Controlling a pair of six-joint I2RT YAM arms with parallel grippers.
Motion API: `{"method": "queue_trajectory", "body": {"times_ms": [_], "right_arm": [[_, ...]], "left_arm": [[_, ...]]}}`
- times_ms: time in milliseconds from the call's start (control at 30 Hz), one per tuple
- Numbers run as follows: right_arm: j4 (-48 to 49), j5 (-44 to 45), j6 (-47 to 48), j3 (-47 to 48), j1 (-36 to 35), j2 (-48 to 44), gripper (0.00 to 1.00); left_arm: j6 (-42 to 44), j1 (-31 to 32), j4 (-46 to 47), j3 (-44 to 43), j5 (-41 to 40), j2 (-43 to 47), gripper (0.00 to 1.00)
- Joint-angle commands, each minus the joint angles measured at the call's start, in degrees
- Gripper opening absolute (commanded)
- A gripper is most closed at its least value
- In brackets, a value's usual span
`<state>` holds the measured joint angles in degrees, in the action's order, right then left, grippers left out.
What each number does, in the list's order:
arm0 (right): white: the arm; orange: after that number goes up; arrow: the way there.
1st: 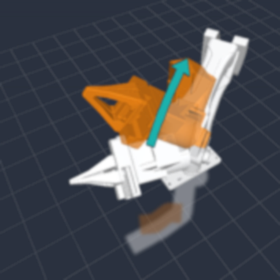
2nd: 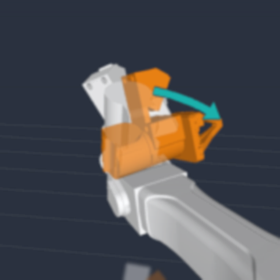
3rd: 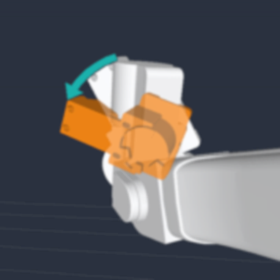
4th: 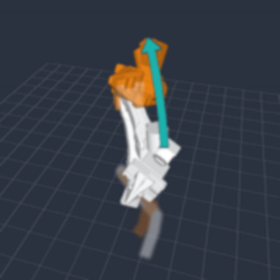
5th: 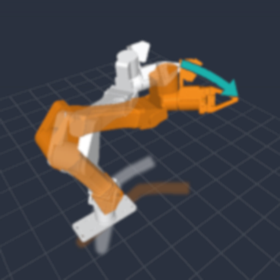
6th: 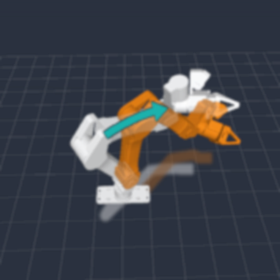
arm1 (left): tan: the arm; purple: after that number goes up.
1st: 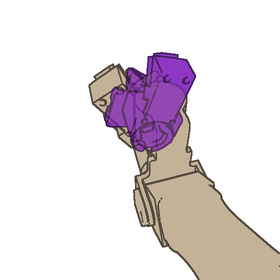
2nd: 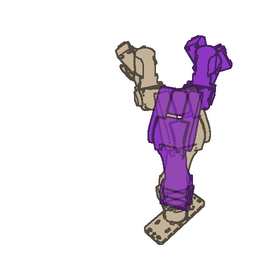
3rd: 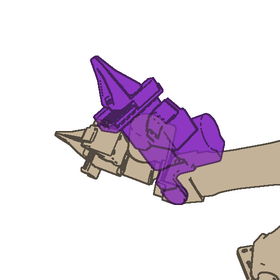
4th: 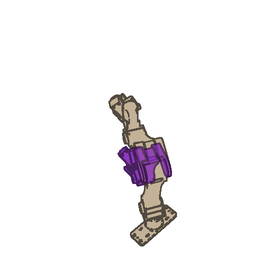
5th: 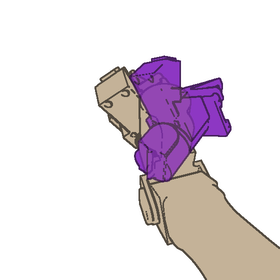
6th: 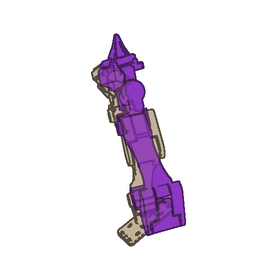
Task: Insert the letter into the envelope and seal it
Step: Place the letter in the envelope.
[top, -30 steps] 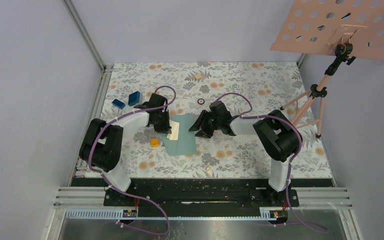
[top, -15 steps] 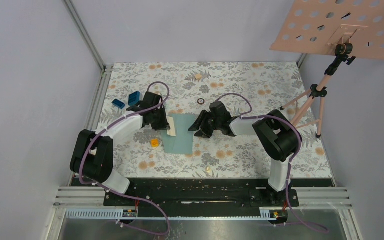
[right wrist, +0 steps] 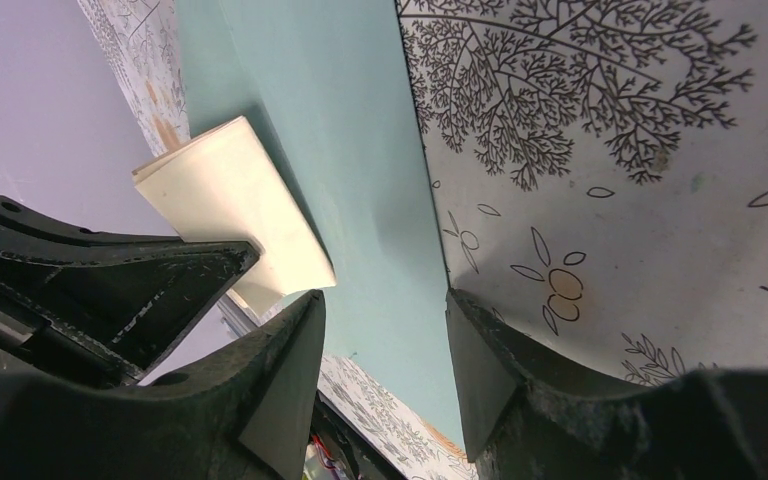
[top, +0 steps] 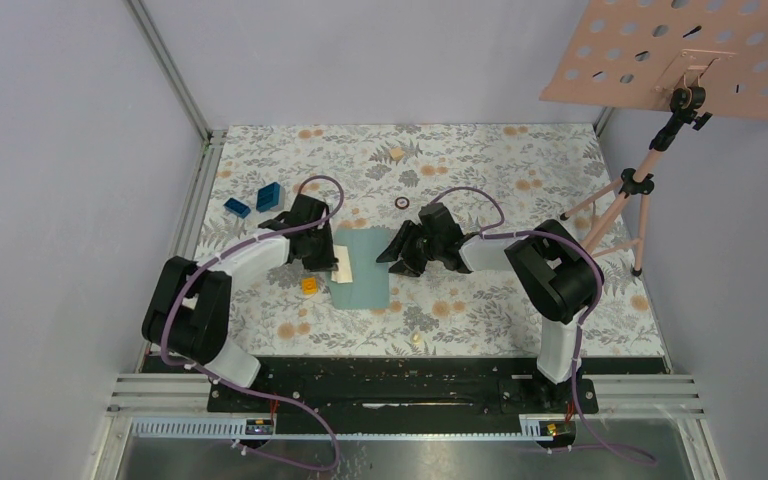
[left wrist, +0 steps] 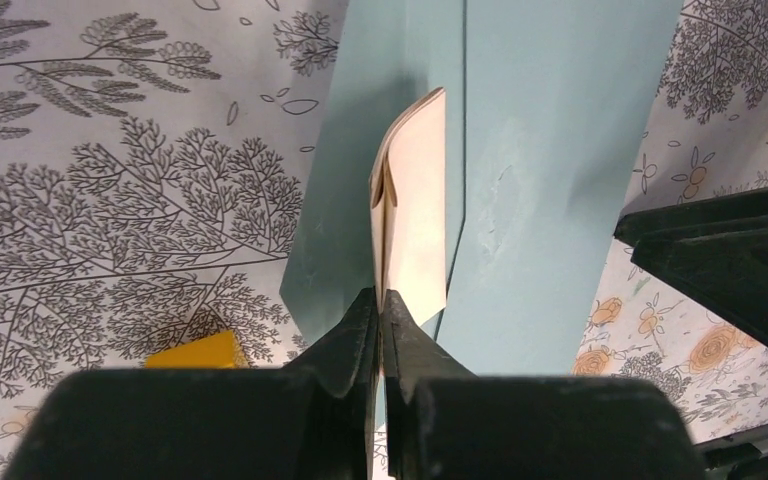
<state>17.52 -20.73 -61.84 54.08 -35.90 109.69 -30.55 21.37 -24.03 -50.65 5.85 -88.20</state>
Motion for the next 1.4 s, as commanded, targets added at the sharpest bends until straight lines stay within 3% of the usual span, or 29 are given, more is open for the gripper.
{"method": "queue_trajectory", "body": {"times_ms": [0,667,800,1100,1233,1367], "right_arm": [[-2.57,0.46,0.63,-0.76,-0.80,2.02,0.56],[-2.93,0.46,0.61,0.06,-1.36,2.51,0.56],[-2.84,0.44,0.54,0.35,-1.57,2.59,0.56],[-2.72,0.34,0.16,0.67,-2.50,3.02,0.56],[-2.37,0.29,-0.11,0.50,-2.85,3.29,0.55],[-1.93,0.76,-0.30,-0.65,-2.91,2.66,0.56]], "left_arm": [[1.18,0.43,2.09,-0.50,1.88,-1.38,0.00],[-4.36,0.34,3.48,-1.63,8.80,-5.07,0.00],[-5.06,0.32,6.19,-1.51,13.19,-6.57,0.00],[-5.24,0.79,8.00,-5.73,19.04,-12.78,0.00],[-5.21,1.22,4.75,-8.54,17.29,-13.50,0.00],[-2.56,1.22,-4.98,-13.82,12.83,-15.32,0.22]]}}
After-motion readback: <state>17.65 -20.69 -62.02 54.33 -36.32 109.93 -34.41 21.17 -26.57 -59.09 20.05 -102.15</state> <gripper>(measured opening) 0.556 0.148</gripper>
